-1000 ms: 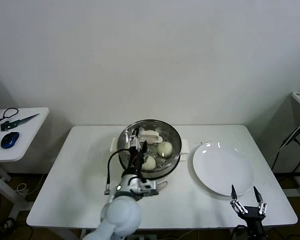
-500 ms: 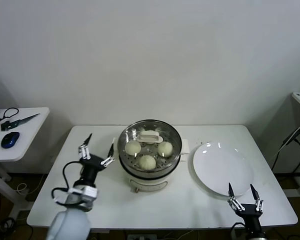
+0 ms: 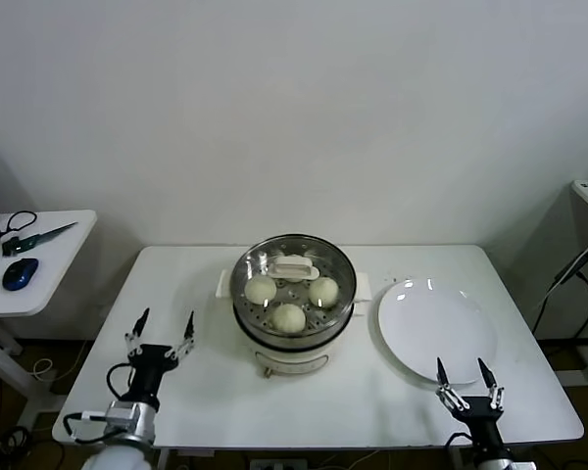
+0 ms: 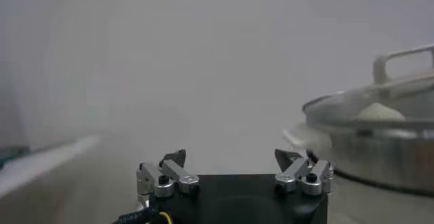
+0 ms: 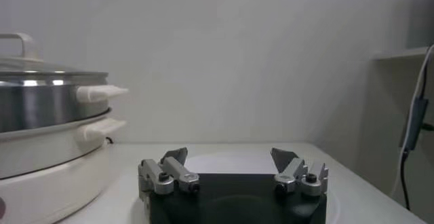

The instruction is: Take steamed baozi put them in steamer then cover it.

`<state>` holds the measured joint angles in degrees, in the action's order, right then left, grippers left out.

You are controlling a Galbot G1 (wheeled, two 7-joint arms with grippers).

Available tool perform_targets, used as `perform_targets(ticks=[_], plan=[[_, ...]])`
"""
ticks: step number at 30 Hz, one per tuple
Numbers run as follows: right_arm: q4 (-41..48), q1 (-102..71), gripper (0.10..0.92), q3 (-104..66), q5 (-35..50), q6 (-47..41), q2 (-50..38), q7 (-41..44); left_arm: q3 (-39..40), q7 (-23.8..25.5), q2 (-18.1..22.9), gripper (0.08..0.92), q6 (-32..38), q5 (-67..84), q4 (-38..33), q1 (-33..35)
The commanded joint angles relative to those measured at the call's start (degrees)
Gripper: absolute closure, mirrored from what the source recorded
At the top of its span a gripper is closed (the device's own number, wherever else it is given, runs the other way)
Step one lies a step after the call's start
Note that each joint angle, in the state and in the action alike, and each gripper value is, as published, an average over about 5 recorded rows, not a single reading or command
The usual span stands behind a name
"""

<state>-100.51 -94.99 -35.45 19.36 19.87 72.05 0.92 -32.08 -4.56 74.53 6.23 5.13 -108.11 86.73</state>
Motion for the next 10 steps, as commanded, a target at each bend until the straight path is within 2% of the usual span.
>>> perform_targets(ticks=[1, 10], plan=[[0.64, 0.58, 0.203, 0.53, -0.69, -0.4, 0.26, 0.39, -1.77, -0.57, 0.57, 0.177, 6.64, 8.75, 5.58, 2.59], [0.71, 0.47, 0.203, 0.72, -0.67, -0.39, 0.32, 0.68, -1.36, 0.21, 0.87, 0.177, 7.06, 8.32, 6.86, 2.48]])
